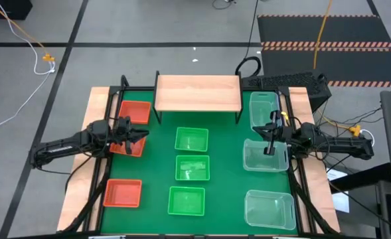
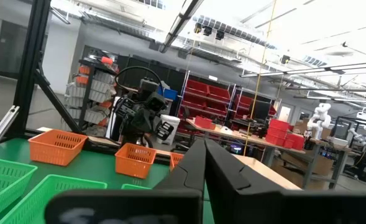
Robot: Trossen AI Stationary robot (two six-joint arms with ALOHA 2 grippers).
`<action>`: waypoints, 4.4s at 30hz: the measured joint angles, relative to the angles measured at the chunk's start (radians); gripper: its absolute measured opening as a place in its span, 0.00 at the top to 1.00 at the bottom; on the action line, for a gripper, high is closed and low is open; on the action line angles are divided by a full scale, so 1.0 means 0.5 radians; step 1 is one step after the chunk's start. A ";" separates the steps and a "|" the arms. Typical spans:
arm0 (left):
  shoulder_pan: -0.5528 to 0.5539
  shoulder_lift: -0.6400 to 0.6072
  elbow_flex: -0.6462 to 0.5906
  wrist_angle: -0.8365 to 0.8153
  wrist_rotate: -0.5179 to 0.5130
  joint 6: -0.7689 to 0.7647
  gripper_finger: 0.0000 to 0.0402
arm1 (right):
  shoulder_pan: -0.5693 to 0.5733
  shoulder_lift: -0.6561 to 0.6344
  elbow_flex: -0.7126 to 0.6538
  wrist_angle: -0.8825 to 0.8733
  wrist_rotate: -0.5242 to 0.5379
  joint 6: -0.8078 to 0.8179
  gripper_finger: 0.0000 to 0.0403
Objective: Stack baskets on shelf by color
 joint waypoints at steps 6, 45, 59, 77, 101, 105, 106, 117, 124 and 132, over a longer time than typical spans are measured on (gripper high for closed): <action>0.000 -0.001 0.000 0.000 0.000 0.000 0.90 | 0.000 0.000 0.000 0.000 0.000 -0.001 1.00; 0.000 0.000 0.000 0.001 -0.002 0.463 0.90 | -0.005 0.027 0.000 0.000 0.009 0.224 1.00; 0.002 0.003 0.001 0.642 -0.261 0.330 0.90 | 0.002 0.238 0.000 0.052 0.293 0.515 0.99; 0.224 1.044 0.998 -0.895 -0.740 -0.113 0.88 | 0.063 0.462 0.000 0.476 0.208 0.679 0.77; 0.408 2.138 1.338 -1.356 -0.727 0.680 0.52 | 0.061 0.636 0.000 0.555 0.213 0.365 0.73; 0.464 2.179 1.266 -1.305 -0.729 0.745 0.52 | 0.061 0.649 0.000 0.615 0.218 0.252 0.73; 0.480 2.193 1.254 -1.296 -0.729 0.757 0.52 | 0.061 0.650 0.000 0.641 0.218 0.238 0.73; 0.568 2.225 1.253 -1.272 -0.625 0.767 0.52 | 0.060 0.669 0.000 0.702 0.214 0.143 0.73; 0.563 2.240 1.094 -1.048 -0.591 0.622 0.52 | 0.060 0.734 0.000 0.644 0.217 0.147 0.73; 0.563 2.241 1.003 -0.962 -0.643 0.672 0.53 | 0.060 0.756 0.000 0.666 0.218 0.121 0.73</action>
